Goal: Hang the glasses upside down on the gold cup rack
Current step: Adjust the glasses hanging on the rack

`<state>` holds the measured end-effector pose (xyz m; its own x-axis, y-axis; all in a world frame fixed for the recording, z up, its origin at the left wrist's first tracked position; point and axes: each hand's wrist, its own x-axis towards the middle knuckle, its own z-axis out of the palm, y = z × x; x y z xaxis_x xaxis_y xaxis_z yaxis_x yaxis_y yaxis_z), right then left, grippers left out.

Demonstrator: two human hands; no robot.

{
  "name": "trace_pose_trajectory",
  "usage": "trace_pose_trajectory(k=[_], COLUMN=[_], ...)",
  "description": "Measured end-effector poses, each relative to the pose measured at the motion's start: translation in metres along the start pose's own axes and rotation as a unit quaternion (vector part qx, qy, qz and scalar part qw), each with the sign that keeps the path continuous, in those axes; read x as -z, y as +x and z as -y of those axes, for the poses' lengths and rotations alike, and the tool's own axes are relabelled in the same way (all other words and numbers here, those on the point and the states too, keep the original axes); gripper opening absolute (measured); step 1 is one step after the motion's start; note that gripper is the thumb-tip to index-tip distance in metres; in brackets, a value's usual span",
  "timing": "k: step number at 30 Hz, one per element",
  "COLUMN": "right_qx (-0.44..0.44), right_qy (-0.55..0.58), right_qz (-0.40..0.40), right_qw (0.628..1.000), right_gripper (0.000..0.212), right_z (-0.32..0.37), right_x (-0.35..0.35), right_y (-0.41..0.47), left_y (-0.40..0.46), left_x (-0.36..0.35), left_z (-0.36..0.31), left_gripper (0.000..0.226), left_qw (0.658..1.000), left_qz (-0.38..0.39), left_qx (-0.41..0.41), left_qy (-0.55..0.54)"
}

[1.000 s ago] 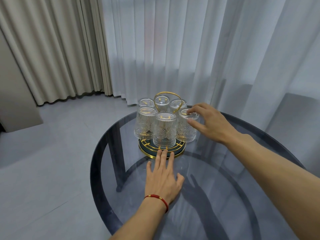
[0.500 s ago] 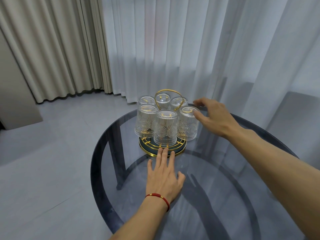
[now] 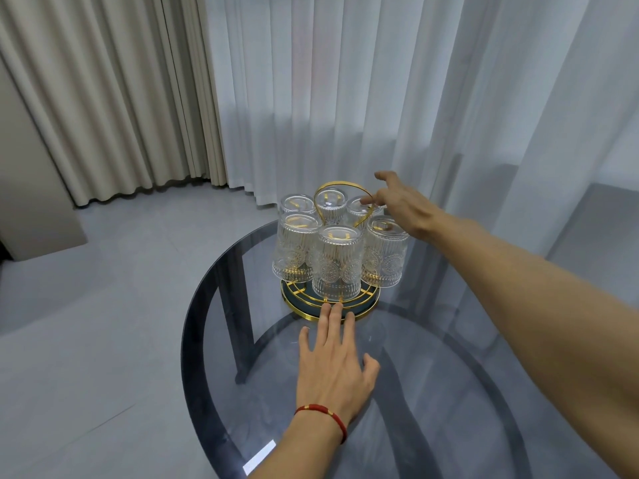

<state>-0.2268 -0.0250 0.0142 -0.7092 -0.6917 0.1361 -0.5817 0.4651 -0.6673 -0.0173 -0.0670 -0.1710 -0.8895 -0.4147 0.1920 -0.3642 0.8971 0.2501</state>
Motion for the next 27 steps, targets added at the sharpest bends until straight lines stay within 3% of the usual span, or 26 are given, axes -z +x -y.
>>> trace_pose_trajectory(k=[8, 13, 27], right_qx=[0.049, 0.048, 0.056], right_qy=[-0.066, -0.134, -0.149], right_qz=[0.003, 0.007, -0.002], right_qw=[0.997, 0.99, 0.987], right_gripper=[0.045, 0.052, 0.058], right_z=[-0.006, -0.012, -0.024], right_x=[0.0, 0.003, 0.014], right_y=[0.004, 0.008, 0.01], left_y=[-0.002, -0.001, -0.001], left_x=[0.003, 0.003, 0.001], left_z=[-0.001, -0.001, 0.0], left_gripper=[0.071, 0.071, 0.072], left_qw=[1.0, 1.0, 1.0], left_qz=[0.005, 0.009, 0.002], left_qx=[0.0, 0.0, 0.003], left_qy=[0.001, 0.004, -0.006])
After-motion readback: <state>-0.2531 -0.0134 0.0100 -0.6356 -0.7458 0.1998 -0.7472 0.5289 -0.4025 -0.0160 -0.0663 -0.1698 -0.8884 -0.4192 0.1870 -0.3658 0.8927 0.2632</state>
